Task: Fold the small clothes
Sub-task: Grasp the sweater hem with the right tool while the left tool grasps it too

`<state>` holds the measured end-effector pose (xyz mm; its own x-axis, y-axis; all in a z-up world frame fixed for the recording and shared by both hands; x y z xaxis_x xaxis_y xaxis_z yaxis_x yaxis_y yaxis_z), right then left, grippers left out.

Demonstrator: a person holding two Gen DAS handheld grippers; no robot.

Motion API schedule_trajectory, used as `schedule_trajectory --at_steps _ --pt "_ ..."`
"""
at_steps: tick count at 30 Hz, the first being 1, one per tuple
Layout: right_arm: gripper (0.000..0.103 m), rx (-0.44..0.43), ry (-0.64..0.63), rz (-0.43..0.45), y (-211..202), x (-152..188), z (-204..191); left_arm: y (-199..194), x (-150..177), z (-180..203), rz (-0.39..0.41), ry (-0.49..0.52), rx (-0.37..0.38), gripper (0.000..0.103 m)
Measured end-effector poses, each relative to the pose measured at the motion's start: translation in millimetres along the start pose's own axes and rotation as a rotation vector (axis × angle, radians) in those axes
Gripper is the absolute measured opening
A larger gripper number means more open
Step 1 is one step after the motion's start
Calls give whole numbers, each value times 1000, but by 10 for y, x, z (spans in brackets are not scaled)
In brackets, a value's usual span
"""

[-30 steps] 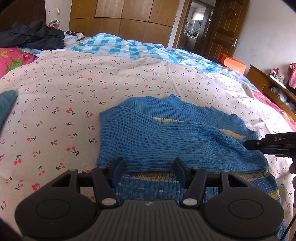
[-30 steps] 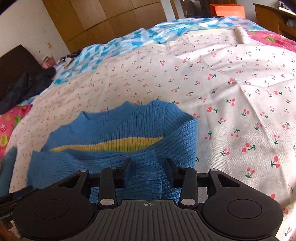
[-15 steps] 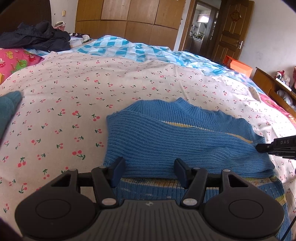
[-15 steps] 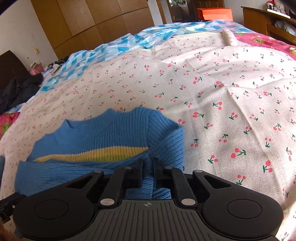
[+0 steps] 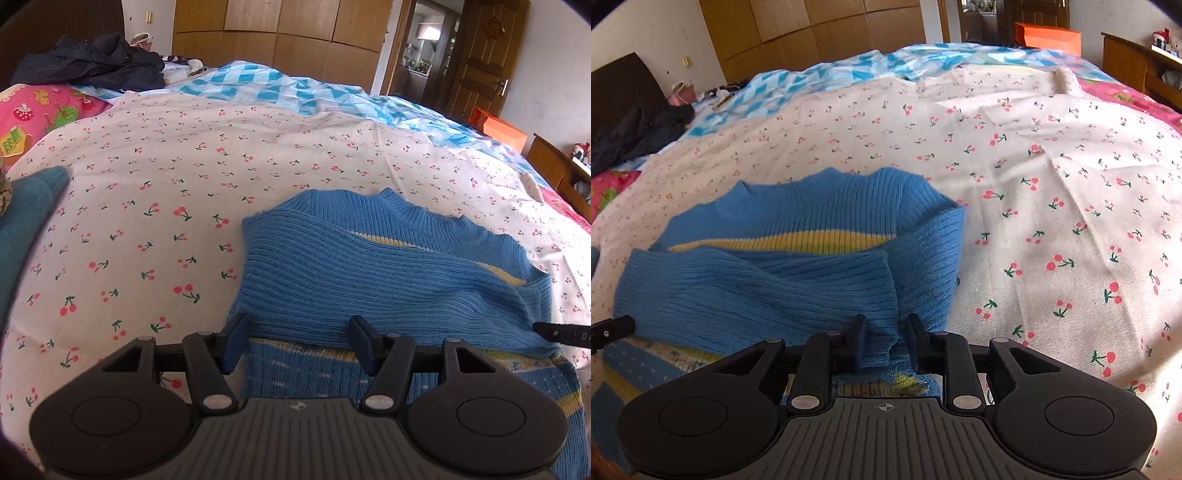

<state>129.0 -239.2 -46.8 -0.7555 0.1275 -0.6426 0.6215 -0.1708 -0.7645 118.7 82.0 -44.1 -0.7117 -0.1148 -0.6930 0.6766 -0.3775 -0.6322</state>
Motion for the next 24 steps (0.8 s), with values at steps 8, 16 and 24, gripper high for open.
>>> schedule_trajectory --at_steps 8,16,24 --pt "24 -55 -37 -8 -484 61 95 -381 109 -116 -83 -109 85 63" --pt "32 -142 -137 -239 -1046 648 312 -1092 577 -36 -359 -119 127 63" --pt "42 -156 -200 -479 -1176 1194 415 -1183 778 196 -559 -29 136 63"
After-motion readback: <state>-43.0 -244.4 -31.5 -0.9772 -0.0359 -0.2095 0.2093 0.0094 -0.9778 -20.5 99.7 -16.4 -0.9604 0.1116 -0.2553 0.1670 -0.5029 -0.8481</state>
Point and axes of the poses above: each gripper's, at about its wrist camera, not at the fingertips, and y roughly the way its jaws point, z to its right, x to its underside, the point moved 4 cm from there along y, roughly the way its jaws point, and after that the axes turned 15 degrees about x, right-handed, at the moved point
